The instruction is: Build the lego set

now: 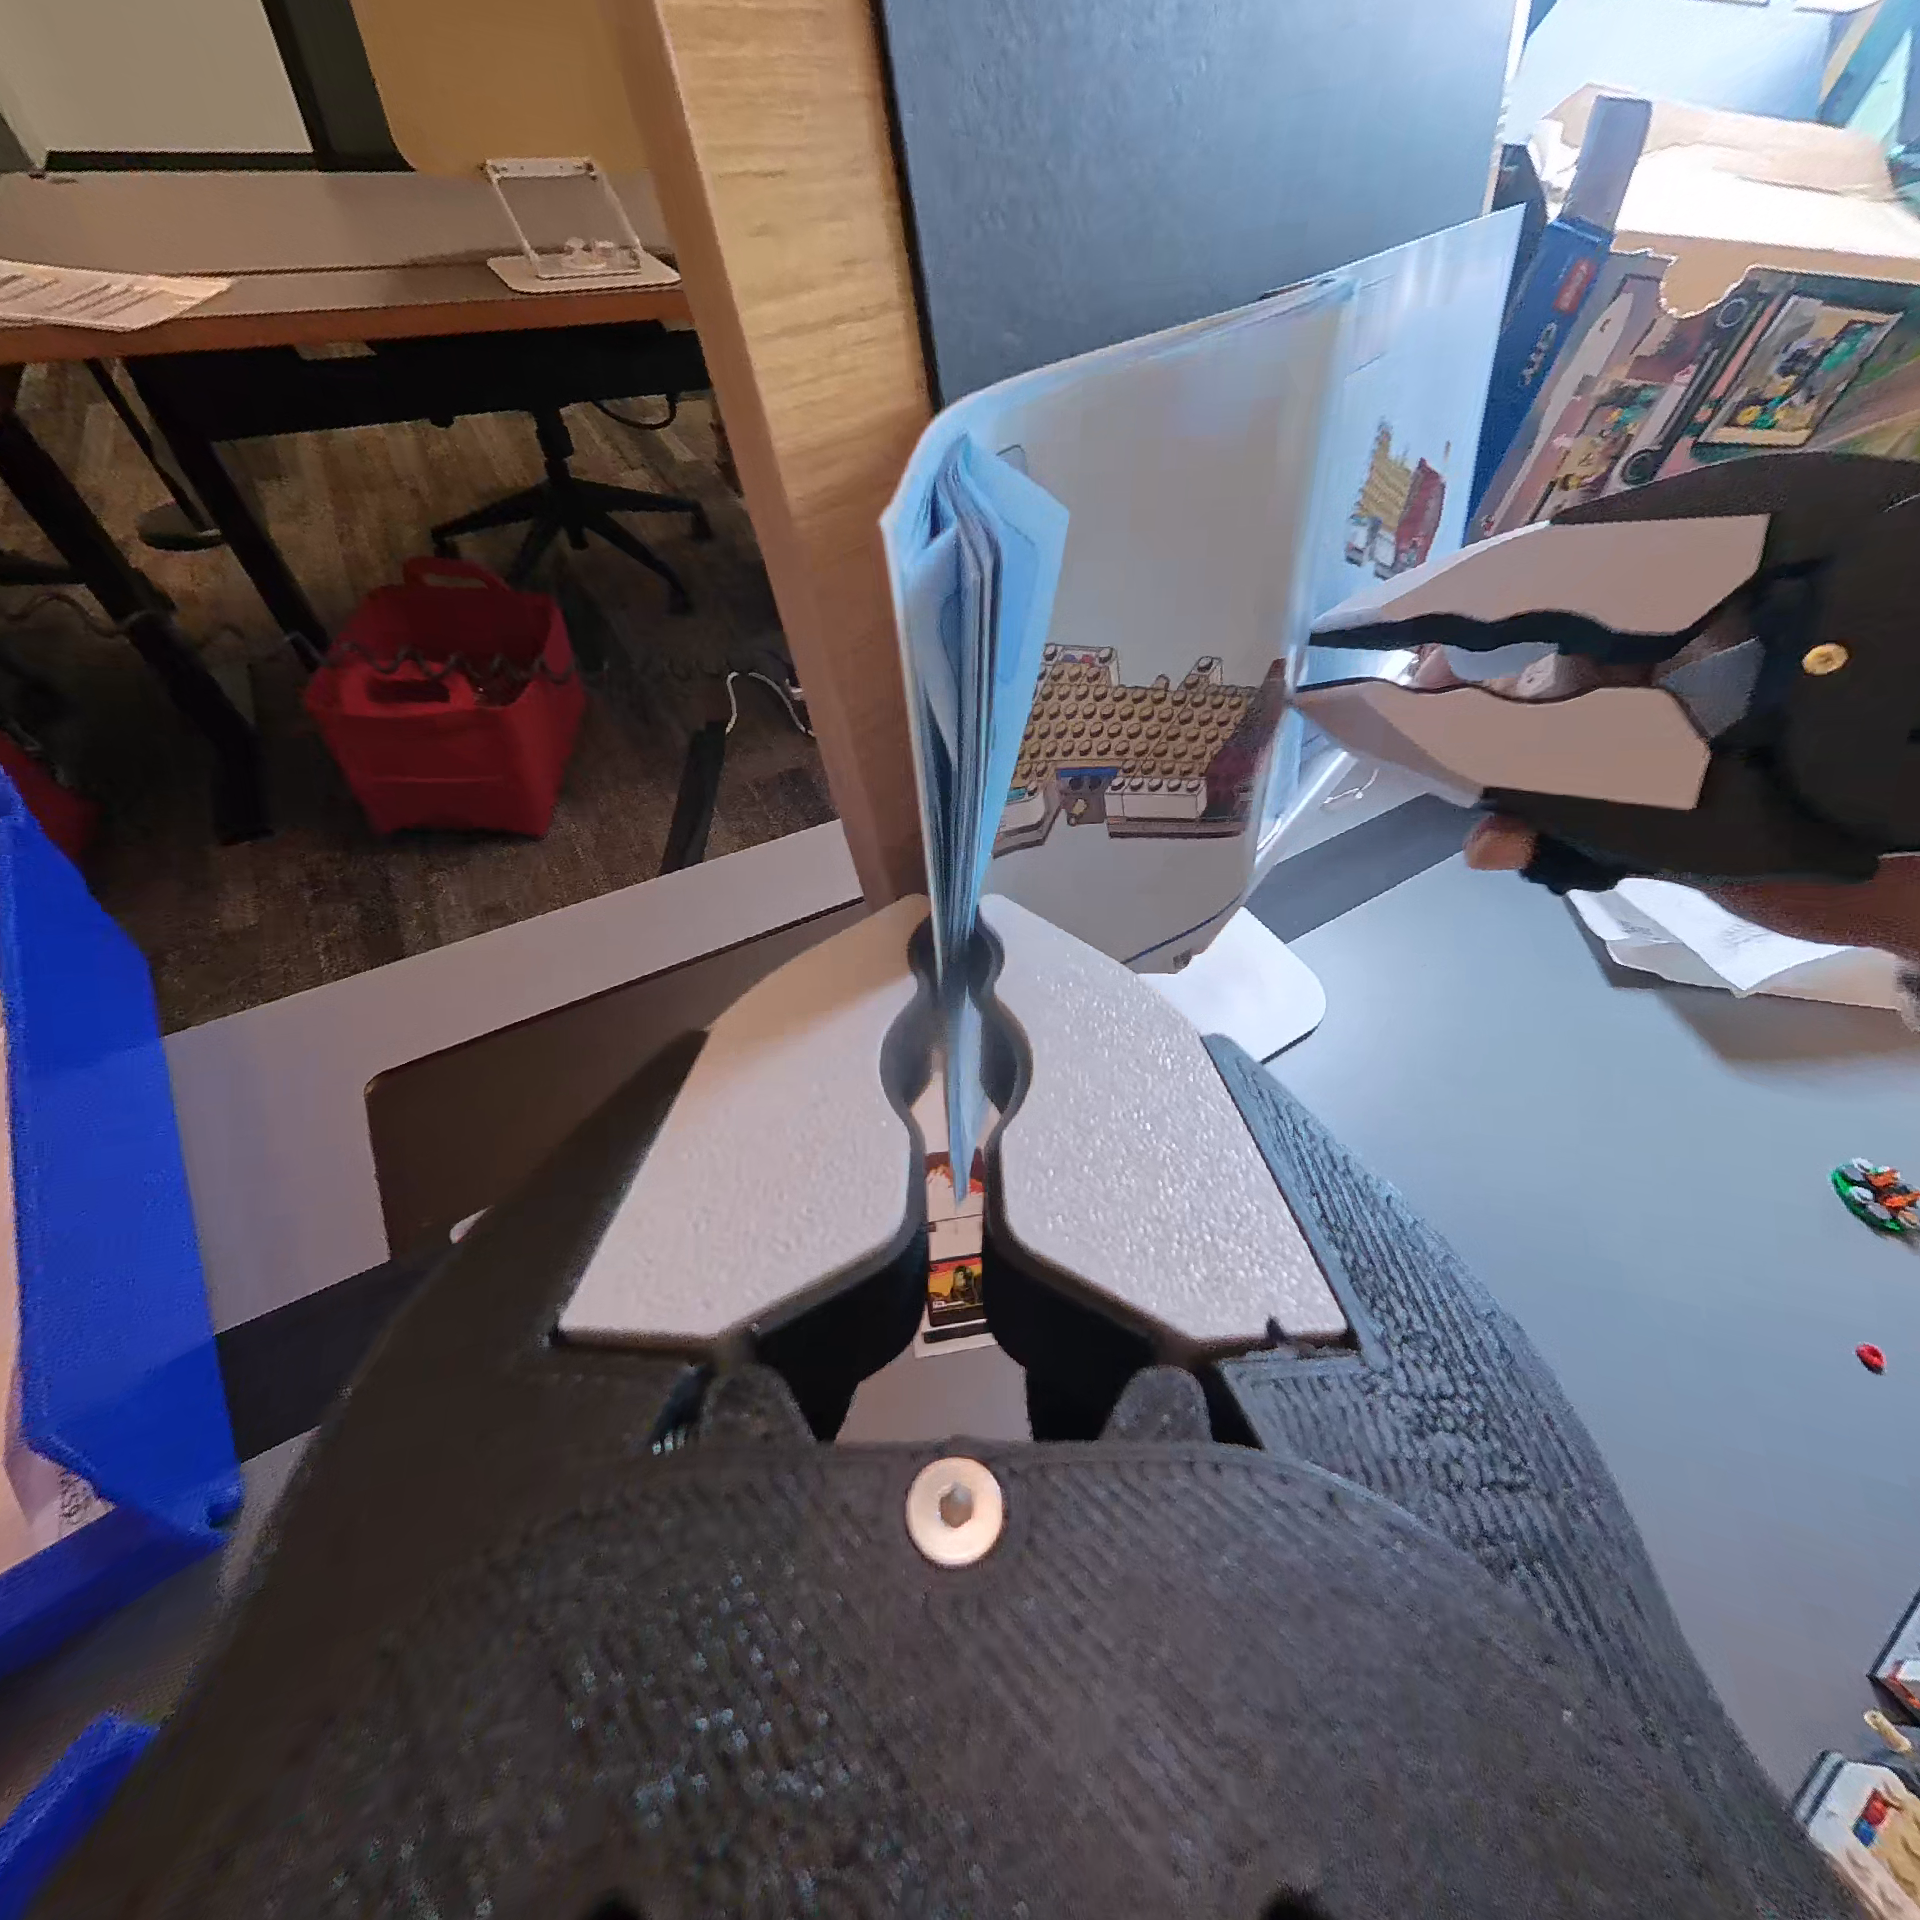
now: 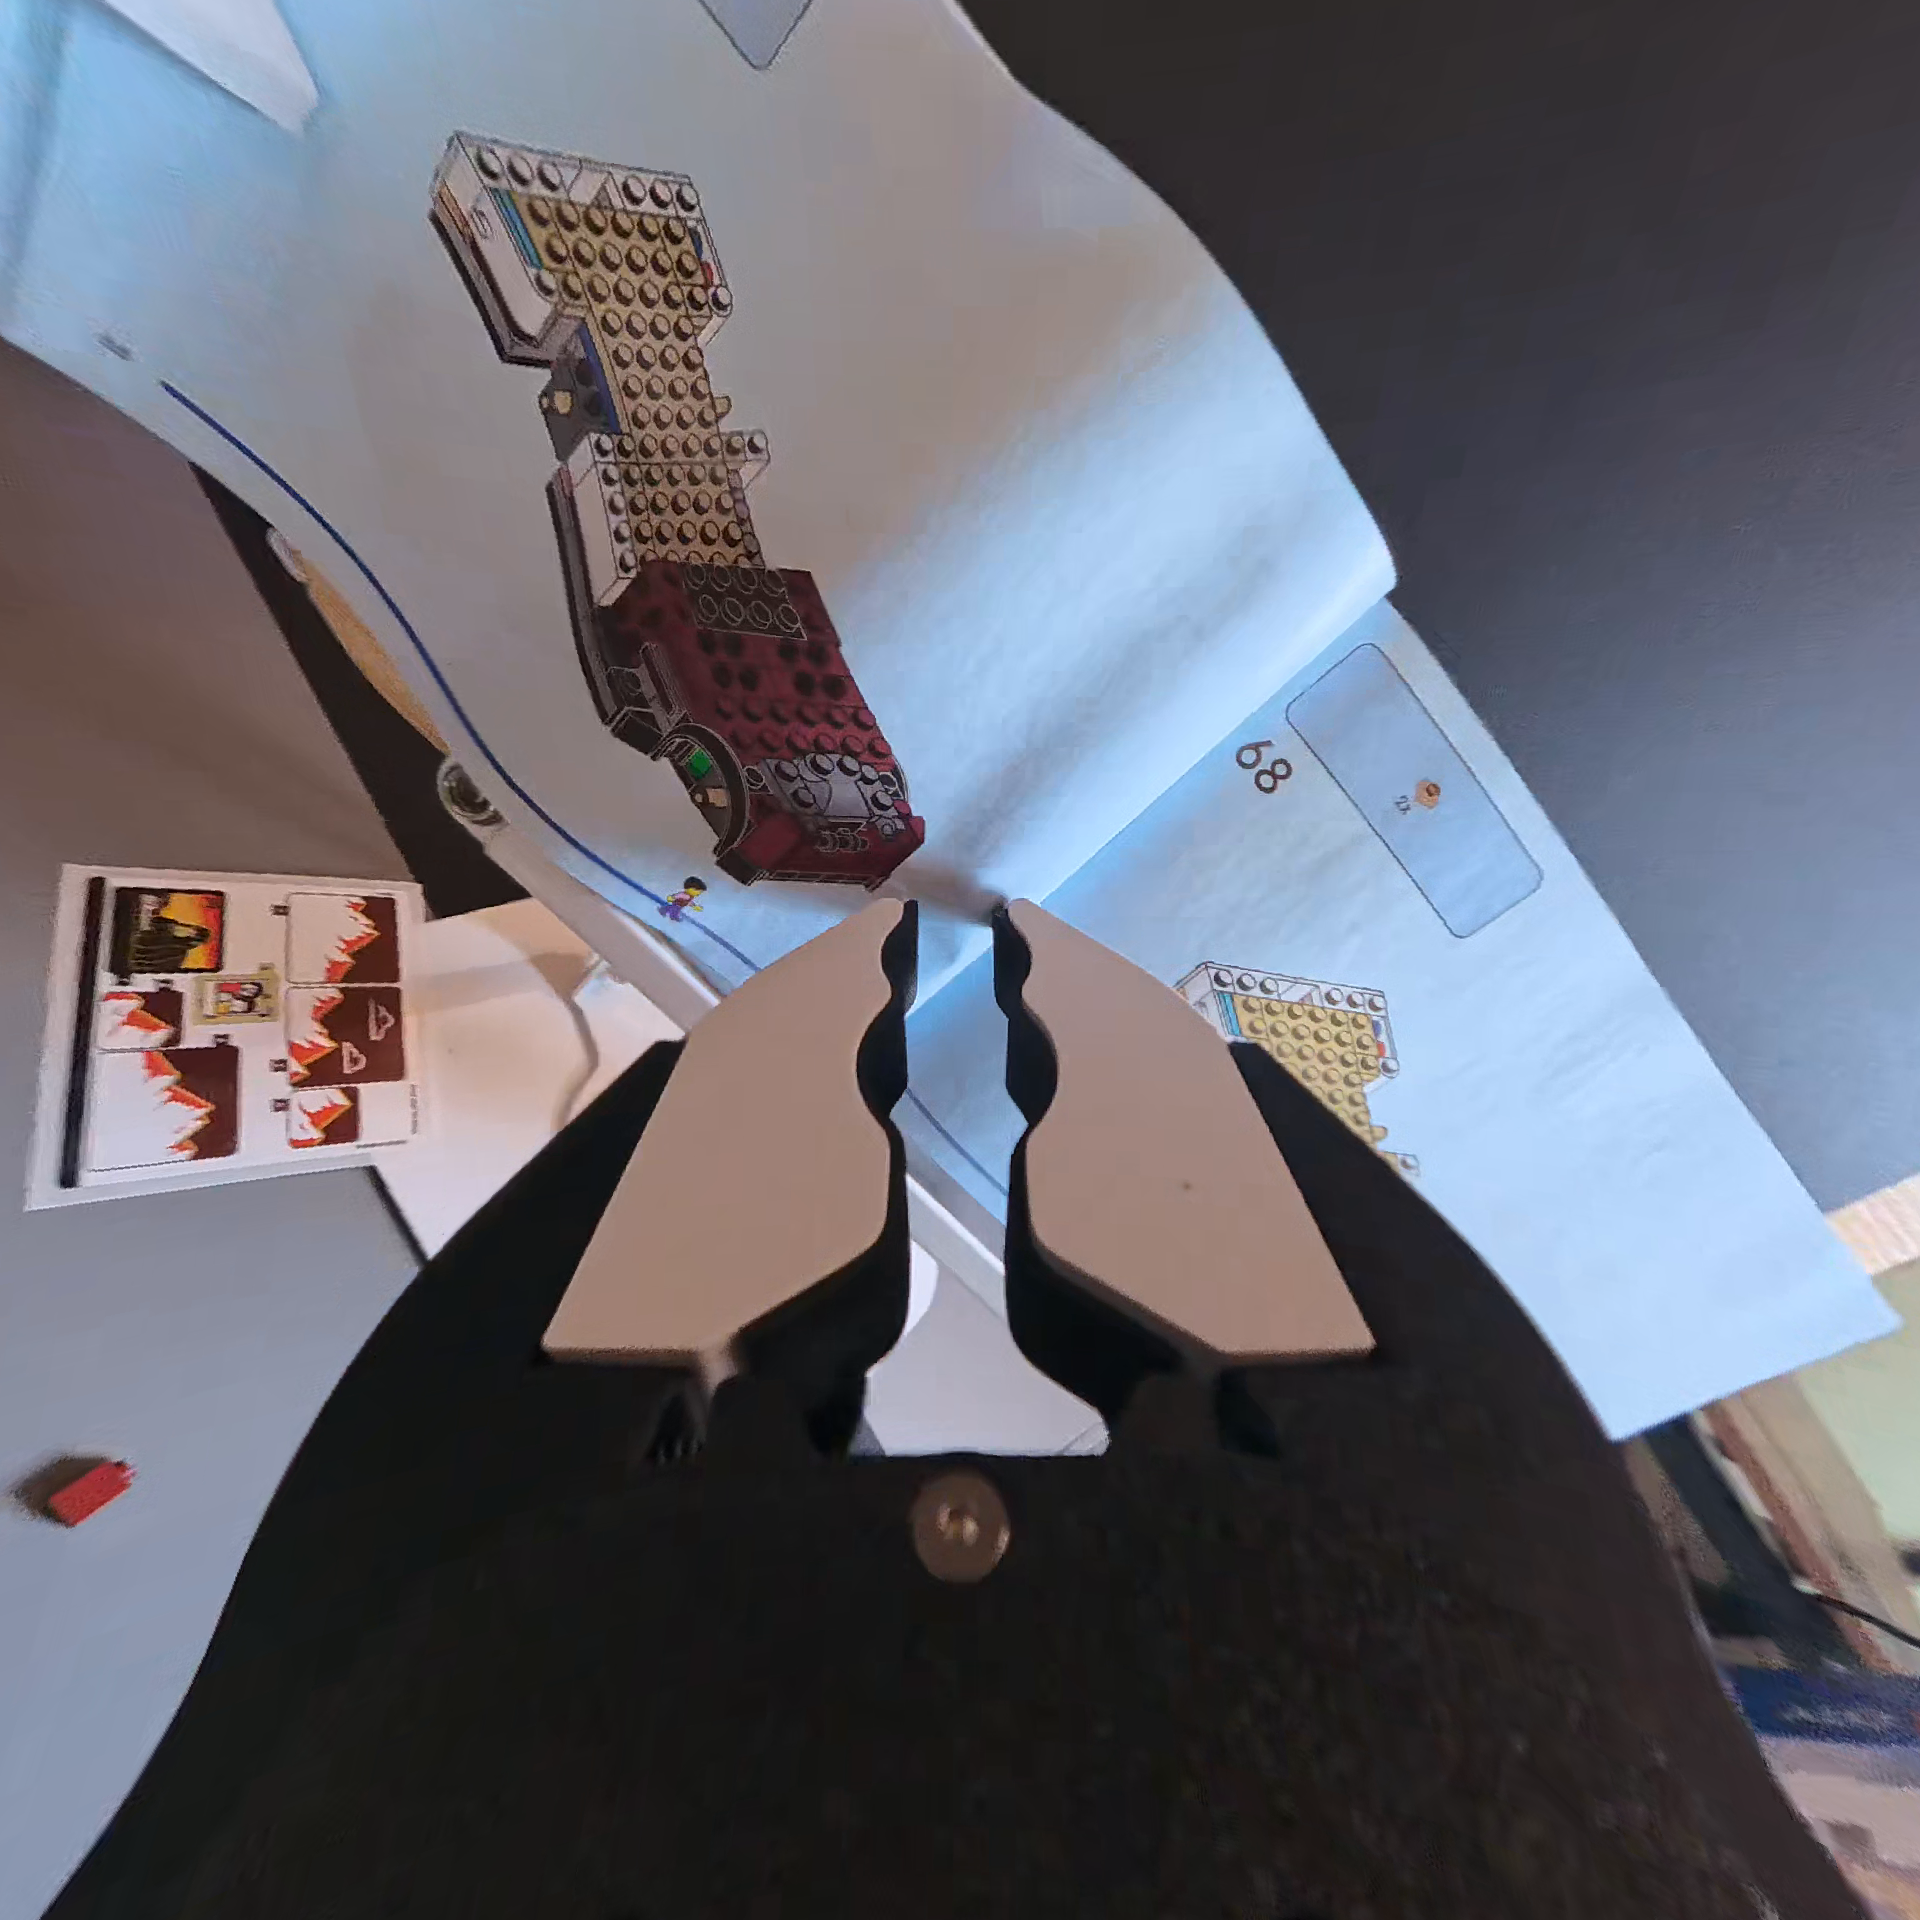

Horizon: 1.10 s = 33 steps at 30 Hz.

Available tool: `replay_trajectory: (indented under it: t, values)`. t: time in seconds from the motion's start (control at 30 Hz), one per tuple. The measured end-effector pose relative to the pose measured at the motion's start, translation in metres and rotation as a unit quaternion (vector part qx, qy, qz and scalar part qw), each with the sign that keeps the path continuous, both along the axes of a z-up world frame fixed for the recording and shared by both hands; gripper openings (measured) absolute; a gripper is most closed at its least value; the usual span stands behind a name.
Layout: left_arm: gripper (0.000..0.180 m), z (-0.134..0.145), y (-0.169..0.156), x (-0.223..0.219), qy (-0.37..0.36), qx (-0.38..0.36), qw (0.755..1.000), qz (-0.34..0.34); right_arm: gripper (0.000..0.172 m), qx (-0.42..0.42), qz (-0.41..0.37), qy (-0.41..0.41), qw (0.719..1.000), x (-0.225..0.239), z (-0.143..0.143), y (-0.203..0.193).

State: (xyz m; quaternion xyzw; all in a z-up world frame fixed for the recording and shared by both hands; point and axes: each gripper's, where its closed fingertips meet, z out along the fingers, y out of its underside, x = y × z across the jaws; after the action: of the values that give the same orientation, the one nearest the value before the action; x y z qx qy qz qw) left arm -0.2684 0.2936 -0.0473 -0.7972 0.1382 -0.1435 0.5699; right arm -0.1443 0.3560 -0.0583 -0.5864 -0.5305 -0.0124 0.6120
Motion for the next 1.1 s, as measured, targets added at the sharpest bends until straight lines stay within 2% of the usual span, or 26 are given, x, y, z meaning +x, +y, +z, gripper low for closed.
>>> replay_trajectory:
  t: [0.13,0.33,0.57,0.77,0.8,0.87,0.97,1.1]
  values:
    - [0.008,0.007,-0.002,0.008,-0.016,0.016,1.0,-0.015,0.016,0.096,-0.038,-0.067,0.992,-0.004,0.002,-0.001]
    - [0.008,0.011,-0.003,0.014,-0.002,0.024,0.999,-0.021,0.02,0.14,-0.061,-0.123,0.981,-0.017,0.0,-0.001]
    - [0.003,0.012,-0.01,0.011,0.024,0.031,0.999,-0.024,0.016,0.142,-0.038,-0.072,0.987,0.007,0.008,0.017]
    - [0.003,0.014,-0.002,0.015,0.076,0.041,0.996,-0.005,0.016,0.161,0.021,-0.079,0.984,0.014,0.008,0.021]
    - [0.009,0.018,-0.004,0.018,0.071,0.044,0.996,-0.01,0.015,0.166,0.022,-0.087,0.982,0.015,0.007,0.021]
    - [0.038,0.02,-0.004,0.023,0.07,0.038,0.997,-0.025,0.013,0.17,0.024,-0.096,0.98,0.014,0.007,0.02]
    - [0.052,0.021,0.007,0.019,0.104,0.046,0.993,-0.019,0.012,0.17,0.027,-0.095,0.981,0.013,0.007,0.02]
    - [0.025,0.025,0.016,0.009,0.119,0.052,0.992,0.009,0.012,0.167,0.029,-0.09,0.981,0.012,0.006,0.021]
